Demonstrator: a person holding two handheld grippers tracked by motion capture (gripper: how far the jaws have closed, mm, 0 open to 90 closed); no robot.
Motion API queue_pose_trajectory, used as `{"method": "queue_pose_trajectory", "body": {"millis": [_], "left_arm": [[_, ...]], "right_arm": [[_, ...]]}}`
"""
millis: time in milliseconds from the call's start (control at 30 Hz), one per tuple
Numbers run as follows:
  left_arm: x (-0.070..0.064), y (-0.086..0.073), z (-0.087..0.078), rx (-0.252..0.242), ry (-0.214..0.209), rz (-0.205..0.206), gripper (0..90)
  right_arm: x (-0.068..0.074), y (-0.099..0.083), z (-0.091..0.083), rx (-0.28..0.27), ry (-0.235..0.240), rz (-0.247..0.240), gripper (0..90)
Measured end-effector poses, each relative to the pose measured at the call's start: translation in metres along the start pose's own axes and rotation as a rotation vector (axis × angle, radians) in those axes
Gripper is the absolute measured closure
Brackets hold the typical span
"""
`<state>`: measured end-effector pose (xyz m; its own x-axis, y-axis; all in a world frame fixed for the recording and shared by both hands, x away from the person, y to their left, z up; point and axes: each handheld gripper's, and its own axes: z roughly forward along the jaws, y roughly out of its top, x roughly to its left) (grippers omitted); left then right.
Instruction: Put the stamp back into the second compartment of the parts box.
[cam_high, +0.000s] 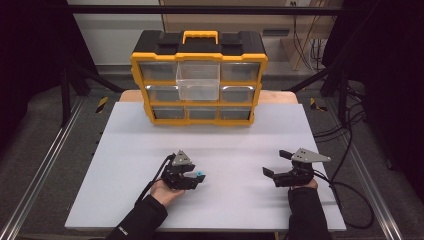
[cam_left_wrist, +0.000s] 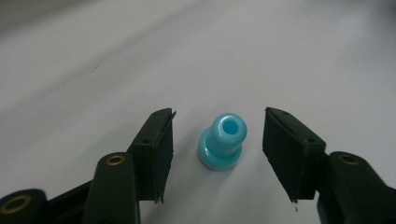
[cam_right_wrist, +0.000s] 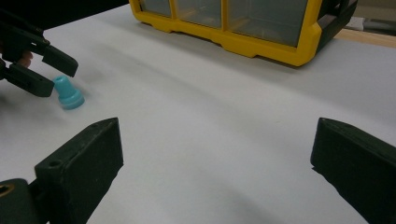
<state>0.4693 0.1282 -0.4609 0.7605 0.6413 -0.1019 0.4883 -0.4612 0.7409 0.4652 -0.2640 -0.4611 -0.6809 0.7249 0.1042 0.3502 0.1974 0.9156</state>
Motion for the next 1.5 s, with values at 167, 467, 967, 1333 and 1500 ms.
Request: {"method": "queue_pose_trajectory", "body": {"millis": [167, 467, 967, 1333, 1500], "left_arm": [[-0.0009, 0.0001, 0.0014, 0.011, -0.003, -0.006, 49.0], [-0.0015, 0.0003, 0.0037, 0.017, 0.003, -0.015, 57.6], [-0.0020, 0.0008, 0.0047, 0.018, 0.010, -0.025, 70.2], [-0.0008, 0.0005, 0.0049, 0.014, 0.007, -0.028, 71.9], [-0.0007, 0.0014, 0.0019, -0.002, 0.006, -0.028, 72.1]], "right_arm": [[0.0001, 0.0000, 0.0000, 0.000, 0.001, 0.001, 2.7], [0.0001, 0.0000, -0.0001, 0.000, 0.001, 0.001, 2.7], [0.0000, 0.0001, -0.0003, -0.002, 0.001, 0.001, 2.7], [-0.0003, 0.0002, -0.0006, -0.004, 0.000, 0.000, 2.7], [-0.0002, 0.0002, -0.0005, -0.004, 0.001, -0.001, 2.7]]}}
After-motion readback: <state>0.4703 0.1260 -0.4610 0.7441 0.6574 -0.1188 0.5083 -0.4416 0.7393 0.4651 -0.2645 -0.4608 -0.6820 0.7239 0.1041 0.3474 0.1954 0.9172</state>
